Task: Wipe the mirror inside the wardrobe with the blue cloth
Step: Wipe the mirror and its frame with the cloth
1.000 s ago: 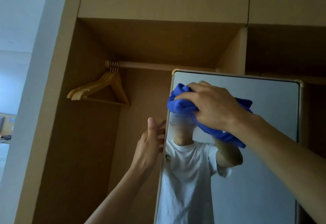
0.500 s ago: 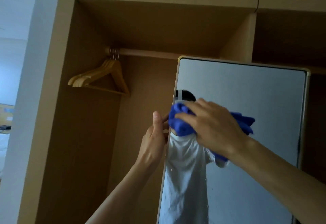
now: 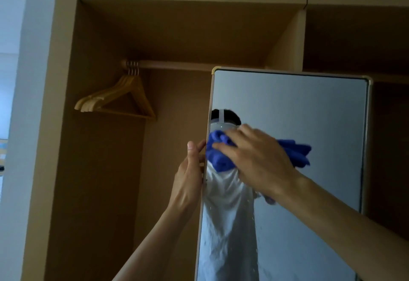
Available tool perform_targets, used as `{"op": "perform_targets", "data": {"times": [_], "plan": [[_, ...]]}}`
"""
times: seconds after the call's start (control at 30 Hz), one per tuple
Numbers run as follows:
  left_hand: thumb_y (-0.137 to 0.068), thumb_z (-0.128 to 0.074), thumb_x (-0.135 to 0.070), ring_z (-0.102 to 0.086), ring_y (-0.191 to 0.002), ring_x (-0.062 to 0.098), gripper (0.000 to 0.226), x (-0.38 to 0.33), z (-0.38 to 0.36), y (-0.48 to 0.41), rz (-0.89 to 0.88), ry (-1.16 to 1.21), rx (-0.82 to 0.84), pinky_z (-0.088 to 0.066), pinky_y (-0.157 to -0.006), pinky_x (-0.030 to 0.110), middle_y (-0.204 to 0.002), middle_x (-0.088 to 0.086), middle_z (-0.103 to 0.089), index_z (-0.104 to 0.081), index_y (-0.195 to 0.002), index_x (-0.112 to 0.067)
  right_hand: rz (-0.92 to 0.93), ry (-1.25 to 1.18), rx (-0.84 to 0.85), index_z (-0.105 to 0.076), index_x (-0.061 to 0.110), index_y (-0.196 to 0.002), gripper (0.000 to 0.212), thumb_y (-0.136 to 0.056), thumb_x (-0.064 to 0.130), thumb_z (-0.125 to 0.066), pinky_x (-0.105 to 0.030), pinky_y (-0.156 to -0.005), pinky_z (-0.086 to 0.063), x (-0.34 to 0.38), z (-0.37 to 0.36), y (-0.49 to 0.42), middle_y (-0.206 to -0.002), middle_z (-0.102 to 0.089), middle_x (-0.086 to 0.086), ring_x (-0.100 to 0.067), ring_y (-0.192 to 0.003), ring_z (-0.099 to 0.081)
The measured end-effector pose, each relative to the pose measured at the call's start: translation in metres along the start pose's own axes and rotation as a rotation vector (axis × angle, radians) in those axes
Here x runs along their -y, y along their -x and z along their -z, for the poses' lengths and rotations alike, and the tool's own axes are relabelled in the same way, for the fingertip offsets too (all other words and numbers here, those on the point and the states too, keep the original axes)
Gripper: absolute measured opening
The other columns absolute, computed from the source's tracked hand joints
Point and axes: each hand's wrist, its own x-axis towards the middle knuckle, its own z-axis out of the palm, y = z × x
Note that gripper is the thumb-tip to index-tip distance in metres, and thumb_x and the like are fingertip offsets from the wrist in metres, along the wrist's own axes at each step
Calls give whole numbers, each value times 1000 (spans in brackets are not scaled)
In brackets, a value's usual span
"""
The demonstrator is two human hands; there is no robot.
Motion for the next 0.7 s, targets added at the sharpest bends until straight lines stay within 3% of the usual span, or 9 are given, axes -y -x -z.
{"op": "perform_targets", "data": {"times": [0.1,0.2,0.27,0.33,0.43,0.57,0.7], "plan": [[-90,-12,-77,-67,-111,5,52,-2,-2,3,4,-36,-10,-51,-102,38,-113,-22,-73,-55,-114,-65,-29,76,-19,-67,17,-117,46,-72,9,-68,-42,-77,-49,-6,3,-11,-112,-64,-9,-27,-94,-54],[-91,-13,-75,-65,-120,12,55,0,-2,4,23,-2,-10,-51,-104,37,-126,-13,-69,-53,-123,-58,55,11,5,-67,15,-113,37,-76,12,-61,-45,-86,-52,27,-18,22,-112,-63,-11,-29,-100,-53],[-91,-13,-75,-59,-127,14,62,2,-4,6,38,8,-13,-47,-110,39,-138,-8,-62,-49,-136,-54,103,-80,42,-69,20,-109,32,-77,17,-66,-41,-86,-54,42,-28,48,-111,-65,-6,-26,-99,-56],[-93,-13,-74,-56,-131,16,64,2,-7,8,39,-6,-16,-42,-114,44,-145,-5,-57,-46,-143,-51,122,-116,54,-69,23,-111,34,-77,19,-69,-38,-84,-55,44,-30,60,-113,-65,-4,-24,-99,-58],[-93,-17,-73,-55,-133,18,69,2,-10,10,30,3,-29,-41,-116,49,-148,0,-56,-43,-149,-43,60,-52,19,-63,18,-121,44,-79,12,-55,-44,-89,-52,27,-20,43,-120,-61,-9,-30,-103,-54],[-94,-19,-72,-52,-137,19,71,3,-12,13,10,-7,-25,-43,-115,49,-154,-1,-50,-36,-154,-39,-105,71,-48,-70,16,-112,44,-69,7,-66,-40,-78,-50,-11,3,12,-112,-67,-8,-26,-93,-58],[-97,-19,-70,-51,-136,11,63,10,-13,16,-8,-36,-32,-39,-117,46,-154,-8,-49,-37,-152,-45,20,15,-6,-69,14,-113,41,-74,11,-58,-46,-85,-51,20,-14,45,-115,-65,-12,-31,-98,-55]]}}
